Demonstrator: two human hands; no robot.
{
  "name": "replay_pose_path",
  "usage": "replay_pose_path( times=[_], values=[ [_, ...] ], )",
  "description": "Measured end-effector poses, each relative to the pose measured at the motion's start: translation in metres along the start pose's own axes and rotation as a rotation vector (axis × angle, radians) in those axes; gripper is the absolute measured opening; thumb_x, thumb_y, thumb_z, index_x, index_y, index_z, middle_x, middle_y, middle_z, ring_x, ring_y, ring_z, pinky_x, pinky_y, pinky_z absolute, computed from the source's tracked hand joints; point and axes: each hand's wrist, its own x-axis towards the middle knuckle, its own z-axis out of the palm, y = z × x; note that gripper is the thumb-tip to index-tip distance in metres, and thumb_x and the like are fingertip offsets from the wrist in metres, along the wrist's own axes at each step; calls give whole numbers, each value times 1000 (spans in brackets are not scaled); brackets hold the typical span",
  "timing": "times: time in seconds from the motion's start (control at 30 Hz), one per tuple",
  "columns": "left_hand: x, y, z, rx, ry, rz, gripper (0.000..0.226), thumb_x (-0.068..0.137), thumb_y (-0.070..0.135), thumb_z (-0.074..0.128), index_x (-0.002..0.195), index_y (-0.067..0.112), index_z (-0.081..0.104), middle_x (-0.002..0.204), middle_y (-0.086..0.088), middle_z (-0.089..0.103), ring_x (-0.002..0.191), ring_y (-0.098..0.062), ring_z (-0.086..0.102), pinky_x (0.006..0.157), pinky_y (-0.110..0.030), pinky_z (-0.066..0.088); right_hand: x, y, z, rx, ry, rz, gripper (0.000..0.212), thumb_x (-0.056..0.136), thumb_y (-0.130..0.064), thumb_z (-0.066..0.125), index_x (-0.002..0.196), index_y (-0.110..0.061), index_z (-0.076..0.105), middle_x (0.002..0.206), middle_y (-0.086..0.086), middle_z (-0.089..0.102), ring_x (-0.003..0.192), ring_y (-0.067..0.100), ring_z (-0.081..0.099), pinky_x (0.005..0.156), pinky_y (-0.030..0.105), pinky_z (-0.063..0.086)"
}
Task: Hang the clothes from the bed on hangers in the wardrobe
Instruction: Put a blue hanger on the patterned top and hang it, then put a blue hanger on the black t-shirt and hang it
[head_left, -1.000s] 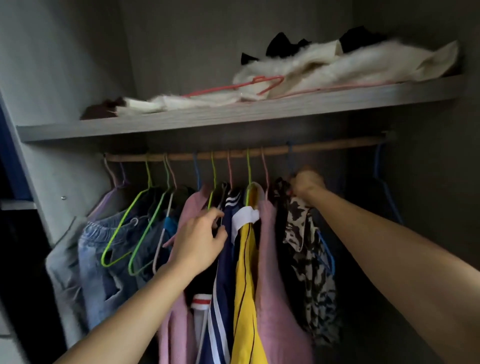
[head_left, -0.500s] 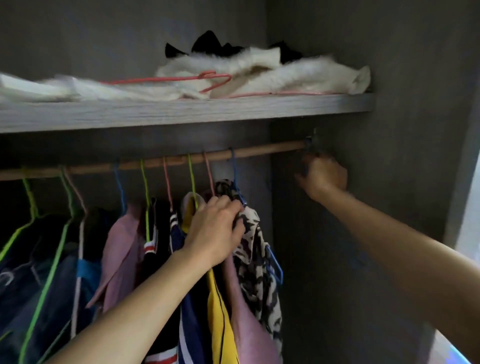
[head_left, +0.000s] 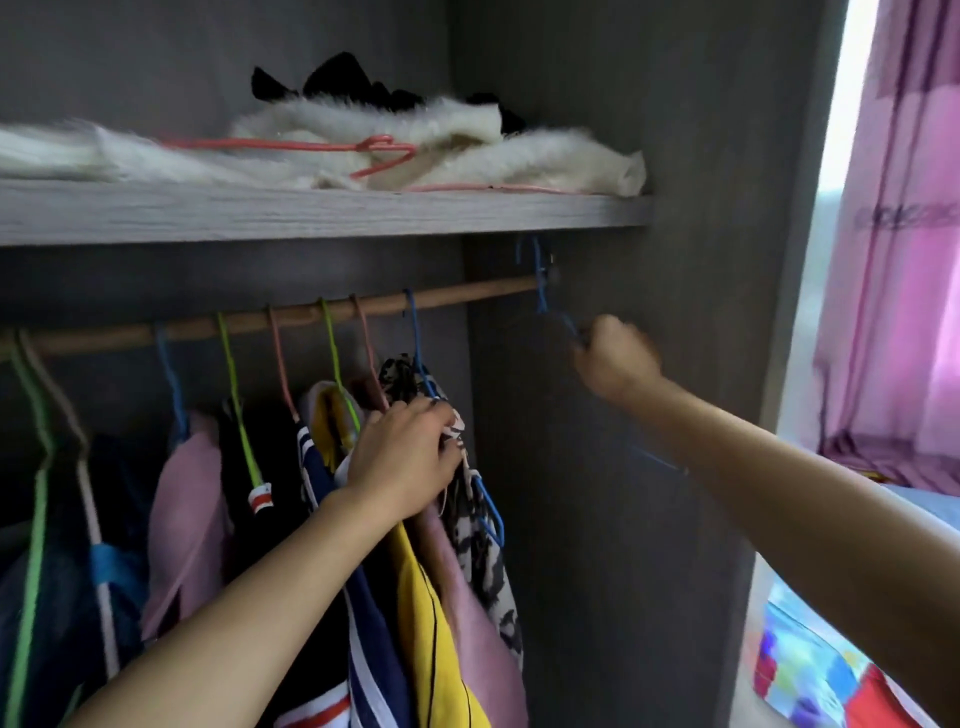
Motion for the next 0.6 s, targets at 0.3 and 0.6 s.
replay_pose_path(
  times=[0.3, 0.6],
  values=[
    [-8, 77, -2, -281, 123, -43, 17, 80, 28, 66, 95, 20, 68, 80, 0, 68, 82, -28, 65, 72, -37, 52, -116, 91, -83, -97, -7, -146, 24, 95, -37, 47, 107, -27, 65, 99, 6, 71, 95, 35, 64, 72, 37, 50],
    [-50, 282, 26, -572, 185, 23, 9, 83, 26, 64, 84, 18, 68, 71, 2, 67, 68, -25, 63, 63, -34, 51, -245, 296, -235, -225, 128, 48, 26, 88, -53, 52, 97, -34, 69, 81, -4, 72, 86, 30, 65, 68, 34, 47]
  ],
)
